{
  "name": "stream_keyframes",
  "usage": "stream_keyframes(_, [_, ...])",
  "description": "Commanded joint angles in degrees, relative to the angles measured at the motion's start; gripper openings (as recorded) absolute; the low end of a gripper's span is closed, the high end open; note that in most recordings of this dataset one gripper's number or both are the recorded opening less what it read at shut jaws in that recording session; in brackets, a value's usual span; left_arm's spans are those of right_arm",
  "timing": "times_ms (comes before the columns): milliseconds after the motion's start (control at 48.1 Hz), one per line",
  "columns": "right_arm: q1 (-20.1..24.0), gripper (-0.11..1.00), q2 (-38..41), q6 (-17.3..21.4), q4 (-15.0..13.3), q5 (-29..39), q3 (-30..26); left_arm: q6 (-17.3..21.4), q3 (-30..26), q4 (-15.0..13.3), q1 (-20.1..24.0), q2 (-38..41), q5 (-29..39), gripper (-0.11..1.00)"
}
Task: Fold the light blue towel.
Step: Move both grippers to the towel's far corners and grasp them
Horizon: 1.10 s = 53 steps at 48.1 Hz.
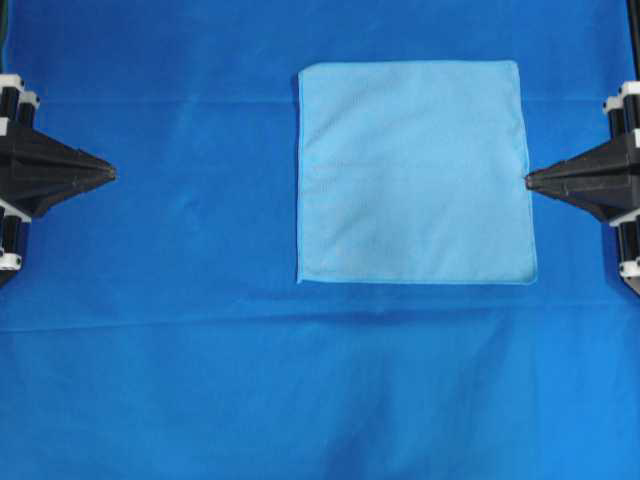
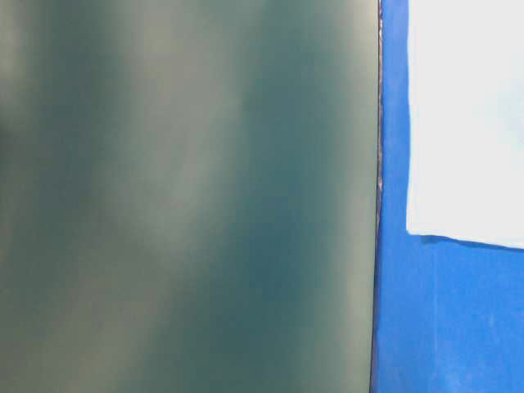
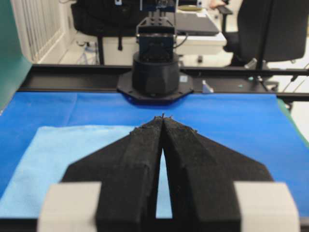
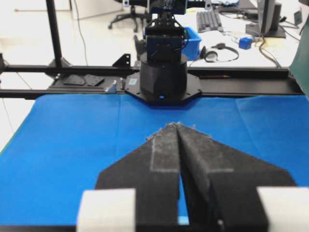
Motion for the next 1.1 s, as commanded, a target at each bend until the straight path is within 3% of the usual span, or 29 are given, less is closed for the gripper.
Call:
stream_keyframes(0, [0.0, 0.0, 0.44, 0.18, 0.09, -0.35, -1.05, -0.88, -2.29, -2.11, 0.0, 2.64, -0.88, 0.0])
stream_keyframes(125, [-1.05, 0.0, 0.88, 0.09, 0.09, 3.69, -2.55, -0.09, -4.57, -2.02, 0.97, 6.86, -1.14, 0.0])
stream_keyframes(270, [-5.71, 0.0, 0.79, 0.18, 0.09, 10.99, -3.78, 0.0, -6.24, -1.93, 5.27, 14.15, -4.13, 0.0])
stream_keyframes(686, [-29.88, 0.0, 7.03, 0.97, 0.09, 25.14, -2.55, -0.26, -15.91, -1.93, 14.68, 38.58, -4.92, 0.03])
stream_keyframes(811, [-35.42, 0.03, 11.87, 0.53, -0.35, 25.05, -2.46, -0.79, -19.16, -1.93, 17.31, 45.44, -4.92, 0.26])
stream_keyframes(998, [-41.31, 0.54, 22.15, 0.53, -2.64, 19.78, -2.55, -0.79, -24.7, -1.93, 20.65, 55.28, -5.01, 0.8])
stream_keyframes(1081, [-43.33, 0.61, 26.72, 0.53, -3.25, 16.35, -2.72, -0.79, -27.07, -1.93, 22.06, 59.59, -5.01, 0.92])
